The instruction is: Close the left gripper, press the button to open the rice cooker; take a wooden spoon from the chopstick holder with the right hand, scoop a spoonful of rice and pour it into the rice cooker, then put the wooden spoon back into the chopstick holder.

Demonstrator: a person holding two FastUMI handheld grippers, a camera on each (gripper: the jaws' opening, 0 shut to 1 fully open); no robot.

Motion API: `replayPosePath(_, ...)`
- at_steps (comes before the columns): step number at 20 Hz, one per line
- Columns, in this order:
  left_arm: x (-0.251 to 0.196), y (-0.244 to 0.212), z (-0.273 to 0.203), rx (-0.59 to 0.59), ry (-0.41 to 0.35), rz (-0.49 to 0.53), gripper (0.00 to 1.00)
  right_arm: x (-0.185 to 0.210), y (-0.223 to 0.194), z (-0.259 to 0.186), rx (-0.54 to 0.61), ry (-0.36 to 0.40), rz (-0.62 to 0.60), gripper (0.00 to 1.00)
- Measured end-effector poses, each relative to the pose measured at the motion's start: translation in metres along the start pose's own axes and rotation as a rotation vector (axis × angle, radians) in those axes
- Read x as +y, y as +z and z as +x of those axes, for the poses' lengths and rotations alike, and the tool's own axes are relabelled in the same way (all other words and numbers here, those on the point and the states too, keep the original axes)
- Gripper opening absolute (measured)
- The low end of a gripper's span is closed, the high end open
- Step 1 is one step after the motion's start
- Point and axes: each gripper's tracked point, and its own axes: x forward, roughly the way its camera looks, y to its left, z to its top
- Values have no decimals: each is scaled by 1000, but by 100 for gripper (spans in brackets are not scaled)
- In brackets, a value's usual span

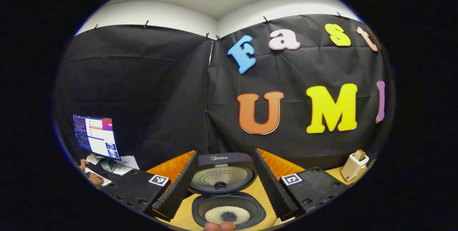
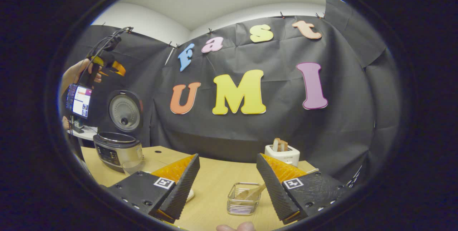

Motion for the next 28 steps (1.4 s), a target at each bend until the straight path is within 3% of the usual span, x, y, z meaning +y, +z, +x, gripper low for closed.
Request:
replayPosePath(2, -7, 3, 25, 55, -27, -41, 98, -1, -5, -5, 2, 7, 21, 94)
replayPosePath(7, 17, 5, 87, 169, 46, -28, 98, -6, -19, -13, 29, 9, 76, 94)
replayPosePath(14, 25, -49, 133, 379, 69, -1, 99, -9, -24, -22, 28, -17, 125, 92)
replayPosePath(22, 25, -76, 135, 474, 60, 14, 99, 16, -27, -14, 28, 20, 167, 95)
replayPosePath(25, 18, -81, 123, 470, 36, 7, 96, 25, -30, -15, 44, 35, 164, 92)
replayPosePath(28, 6, -90, 95, 446, 24, -98, 92, 33, -25, -22, 35, 43, 155, 92)
